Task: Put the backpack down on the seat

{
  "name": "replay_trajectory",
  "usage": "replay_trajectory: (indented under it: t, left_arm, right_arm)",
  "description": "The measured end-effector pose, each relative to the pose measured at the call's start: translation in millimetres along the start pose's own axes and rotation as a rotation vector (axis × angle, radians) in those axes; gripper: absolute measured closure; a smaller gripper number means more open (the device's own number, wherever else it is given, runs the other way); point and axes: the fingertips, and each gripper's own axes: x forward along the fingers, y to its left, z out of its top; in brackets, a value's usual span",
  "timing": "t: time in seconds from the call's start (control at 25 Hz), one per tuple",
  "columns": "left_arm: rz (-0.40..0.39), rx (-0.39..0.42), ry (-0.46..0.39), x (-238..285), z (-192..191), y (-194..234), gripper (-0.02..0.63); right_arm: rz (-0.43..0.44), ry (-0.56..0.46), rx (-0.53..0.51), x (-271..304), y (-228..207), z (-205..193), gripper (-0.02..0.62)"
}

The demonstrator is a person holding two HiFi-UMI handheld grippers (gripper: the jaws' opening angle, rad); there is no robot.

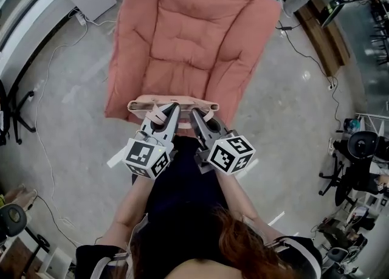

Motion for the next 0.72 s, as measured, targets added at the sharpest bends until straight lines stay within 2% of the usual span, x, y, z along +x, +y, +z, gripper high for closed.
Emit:
replay_trajectory:
  t: [0.28, 0.48, 0.72]
  left_arm:
    - [0.005, -0.037, 0.048, -10.5, -26.3, 2.8, 0.588]
    - [0.041, -0.087, 0.069, -7.6, -43.1, 17.5, 0.588]
    - [0.041, -0.066, 0.082, -0.4, -55.9, 23.6, 0.588]
  right_arm:
    - [-0.016, 0.065, 0.026, 4.1, -7.7, -28.2, 0.557]
    - [-0.019, 0.1, 0.055, 13.8, -17.4, -40.2, 0.557]
    - [-0.03, 0.112, 0.054, 21.9, -31.3, -49.6, 0.557]
